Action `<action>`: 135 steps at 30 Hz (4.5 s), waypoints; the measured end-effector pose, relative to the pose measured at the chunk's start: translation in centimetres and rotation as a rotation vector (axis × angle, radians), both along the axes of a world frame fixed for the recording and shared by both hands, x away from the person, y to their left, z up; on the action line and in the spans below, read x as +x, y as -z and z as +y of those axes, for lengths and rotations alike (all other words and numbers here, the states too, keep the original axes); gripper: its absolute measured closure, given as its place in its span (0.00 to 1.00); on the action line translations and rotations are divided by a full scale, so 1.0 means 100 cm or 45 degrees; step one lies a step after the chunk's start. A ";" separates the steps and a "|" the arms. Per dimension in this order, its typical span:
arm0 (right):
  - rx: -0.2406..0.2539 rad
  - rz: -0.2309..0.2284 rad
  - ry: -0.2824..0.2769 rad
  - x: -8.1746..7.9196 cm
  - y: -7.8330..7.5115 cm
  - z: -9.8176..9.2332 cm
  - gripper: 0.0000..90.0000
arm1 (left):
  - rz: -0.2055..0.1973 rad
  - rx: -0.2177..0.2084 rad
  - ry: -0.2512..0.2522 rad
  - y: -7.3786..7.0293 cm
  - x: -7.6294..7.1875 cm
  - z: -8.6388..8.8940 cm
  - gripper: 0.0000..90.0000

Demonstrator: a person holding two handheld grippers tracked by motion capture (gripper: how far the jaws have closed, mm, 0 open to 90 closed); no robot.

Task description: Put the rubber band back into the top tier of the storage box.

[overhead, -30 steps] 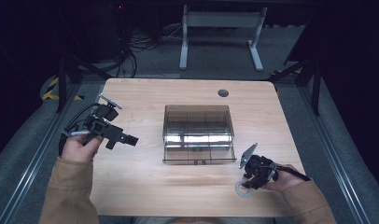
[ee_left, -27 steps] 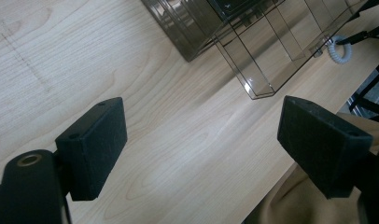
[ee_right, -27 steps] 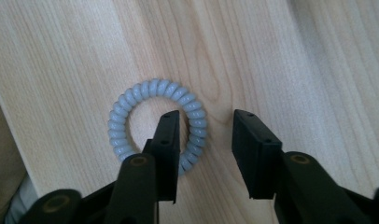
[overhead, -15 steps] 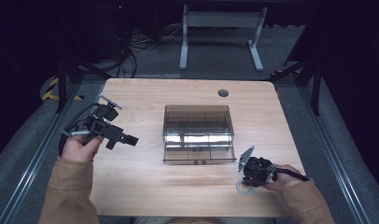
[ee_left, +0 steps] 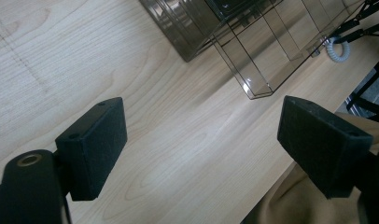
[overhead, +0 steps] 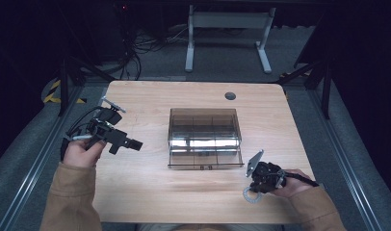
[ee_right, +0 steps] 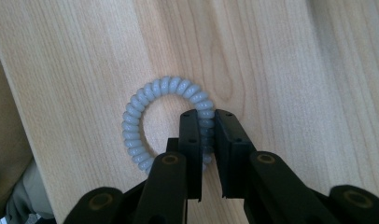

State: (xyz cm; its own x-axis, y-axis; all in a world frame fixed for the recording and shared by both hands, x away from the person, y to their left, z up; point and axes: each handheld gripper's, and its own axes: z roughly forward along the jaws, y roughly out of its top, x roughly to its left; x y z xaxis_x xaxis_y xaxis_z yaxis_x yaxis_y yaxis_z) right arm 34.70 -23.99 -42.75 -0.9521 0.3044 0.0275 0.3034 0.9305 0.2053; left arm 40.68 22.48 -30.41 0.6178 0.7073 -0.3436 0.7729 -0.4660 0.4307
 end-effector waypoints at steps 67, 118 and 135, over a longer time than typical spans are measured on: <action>0.437 -0.228 0.180 -0.002 -0.099 -0.050 0.90 | 0.017 0.034 -0.029 0.003 -0.011 0.002 0.18; 0.330 -0.214 0.008 0.042 -0.147 0.045 0.90 | 0.031 0.032 -0.055 0.007 -0.018 0.013 0.18; 0.344 -0.207 -0.081 0.053 -0.148 0.083 0.90 | 0.035 0.033 -0.099 0.008 -0.029 0.025 0.18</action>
State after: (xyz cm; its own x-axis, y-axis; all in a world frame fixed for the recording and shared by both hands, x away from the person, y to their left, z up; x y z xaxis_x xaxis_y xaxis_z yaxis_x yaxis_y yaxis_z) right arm 40.01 -15.66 -27.92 -0.9675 0.2468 -0.0545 0.1897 0.8517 0.4884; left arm 37.79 24.97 -31.19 0.5515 0.7615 -0.3404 0.8184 -0.4150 0.3976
